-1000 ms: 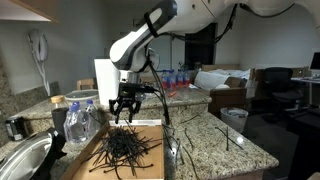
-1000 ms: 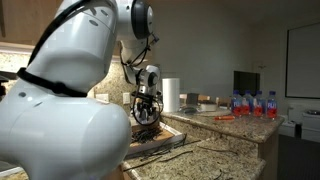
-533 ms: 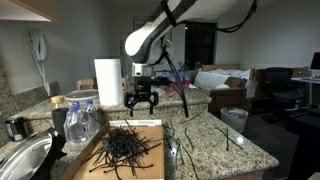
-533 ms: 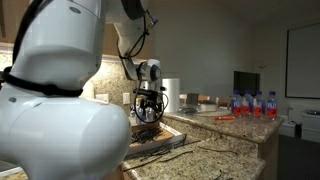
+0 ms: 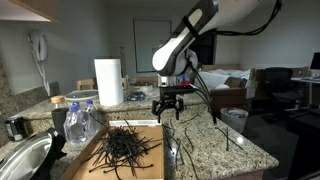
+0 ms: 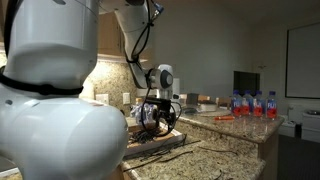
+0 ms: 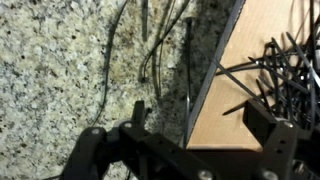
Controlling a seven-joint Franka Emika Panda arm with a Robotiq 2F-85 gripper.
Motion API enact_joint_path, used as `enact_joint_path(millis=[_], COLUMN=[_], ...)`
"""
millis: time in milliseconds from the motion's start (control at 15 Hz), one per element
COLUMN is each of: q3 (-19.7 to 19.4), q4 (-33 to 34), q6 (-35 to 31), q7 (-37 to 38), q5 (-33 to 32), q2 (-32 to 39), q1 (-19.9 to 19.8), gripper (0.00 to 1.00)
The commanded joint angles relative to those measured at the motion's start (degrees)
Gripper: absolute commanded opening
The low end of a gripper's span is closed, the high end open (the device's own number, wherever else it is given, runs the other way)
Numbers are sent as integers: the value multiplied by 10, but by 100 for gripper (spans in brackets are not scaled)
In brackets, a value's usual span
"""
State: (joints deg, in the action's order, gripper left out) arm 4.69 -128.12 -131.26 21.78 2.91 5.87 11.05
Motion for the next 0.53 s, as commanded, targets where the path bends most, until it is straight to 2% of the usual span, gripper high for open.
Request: enact_joint_path(millis=[0,467], q3=[1,-18], q4=[-51,-91], q6=[-44,-96], q7=[30,78], q5=[-5,-11], q2=[-8,33], q1=[-13,-18], gripper=[100,100])
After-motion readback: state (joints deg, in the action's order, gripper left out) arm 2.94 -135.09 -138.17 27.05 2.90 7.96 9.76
